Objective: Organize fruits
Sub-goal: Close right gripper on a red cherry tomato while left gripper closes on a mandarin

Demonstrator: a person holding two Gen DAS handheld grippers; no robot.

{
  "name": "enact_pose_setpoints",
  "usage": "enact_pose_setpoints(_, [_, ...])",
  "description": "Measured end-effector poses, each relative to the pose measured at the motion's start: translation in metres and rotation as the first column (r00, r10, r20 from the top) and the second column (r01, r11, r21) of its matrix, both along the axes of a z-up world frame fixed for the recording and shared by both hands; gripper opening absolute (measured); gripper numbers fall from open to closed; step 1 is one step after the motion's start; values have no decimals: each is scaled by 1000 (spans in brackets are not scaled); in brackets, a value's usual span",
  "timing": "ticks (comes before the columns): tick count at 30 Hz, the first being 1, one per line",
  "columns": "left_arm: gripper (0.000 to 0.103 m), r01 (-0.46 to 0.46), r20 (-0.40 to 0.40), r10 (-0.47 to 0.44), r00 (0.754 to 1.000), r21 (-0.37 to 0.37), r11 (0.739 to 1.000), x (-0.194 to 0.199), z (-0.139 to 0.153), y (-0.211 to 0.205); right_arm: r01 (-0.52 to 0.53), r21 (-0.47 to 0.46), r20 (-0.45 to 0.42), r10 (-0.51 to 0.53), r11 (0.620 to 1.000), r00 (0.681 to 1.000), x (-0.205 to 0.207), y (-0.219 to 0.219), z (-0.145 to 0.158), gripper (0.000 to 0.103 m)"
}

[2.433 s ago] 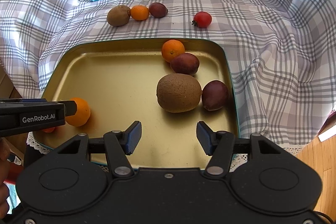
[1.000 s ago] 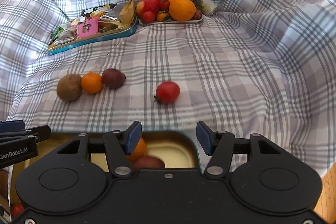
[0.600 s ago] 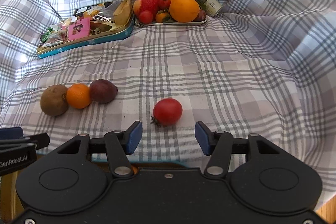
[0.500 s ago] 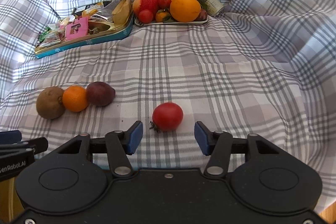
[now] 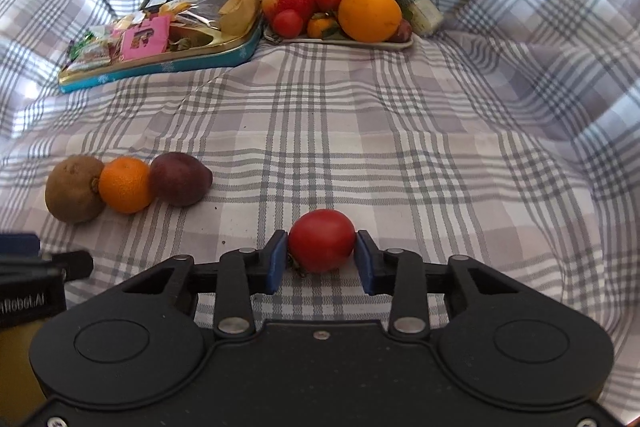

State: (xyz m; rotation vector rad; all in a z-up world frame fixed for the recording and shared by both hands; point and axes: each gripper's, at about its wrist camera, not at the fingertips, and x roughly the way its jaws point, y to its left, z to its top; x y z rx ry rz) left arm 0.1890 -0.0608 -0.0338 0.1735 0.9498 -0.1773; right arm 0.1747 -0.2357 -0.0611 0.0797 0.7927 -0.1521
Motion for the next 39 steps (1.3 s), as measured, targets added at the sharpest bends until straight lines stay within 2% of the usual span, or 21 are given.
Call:
enact_pose_setpoints(4, [57,10,15,-10,1000,-15,1000,6,1,-6,-20,-30,11,21,999,1000,-2,3,-1,45])
enact_pose_setpoints(7, [63,4,26,-3,1000,-33,999,14,0,-11,-19,-14,13,19,1000,1000,-2,1,0,45])
enact_pose_setpoints(13, [65,8,17,-6,1000,-90,996,30,1,-14,-16,19,15,16,1000,1000,-2,-4,0,45])
enact_pose_setpoints(25, [69,2,52,3,999,-109,994,44,-2,-20,-18,48,19,17,999,1000,-3,-7,-1,45])
enact_pose_setpoints(32, [70,7,47,-2,999,-90,996,55,-10,-24,-24,48,17,23,999,1000,-3,-7,-3,44])
enact_pose_setpoints(34, [67,7,40,-3,999,-98,995,56,-12,-24,-24,51,17,24,998,1000,-3,-7,-3,44])
enact_pose_setpoints(37, [53,25,43,-20,999,-114,993,54,-12,-24,-24,51,17,23,998,1000,-4,-7,-3,44])
enact_pose_setpoints(38, [42,38,45,-33,998,-122,992,52,-12,-25,-23,50,16,22,998,1000,-4,-7,-3,44])
enact_pose_setpoints(39, [42,41,46,-36,998,-117,992,50,-11,-25,-23,49,16,22,999,1000,-4,-7,-3,44])
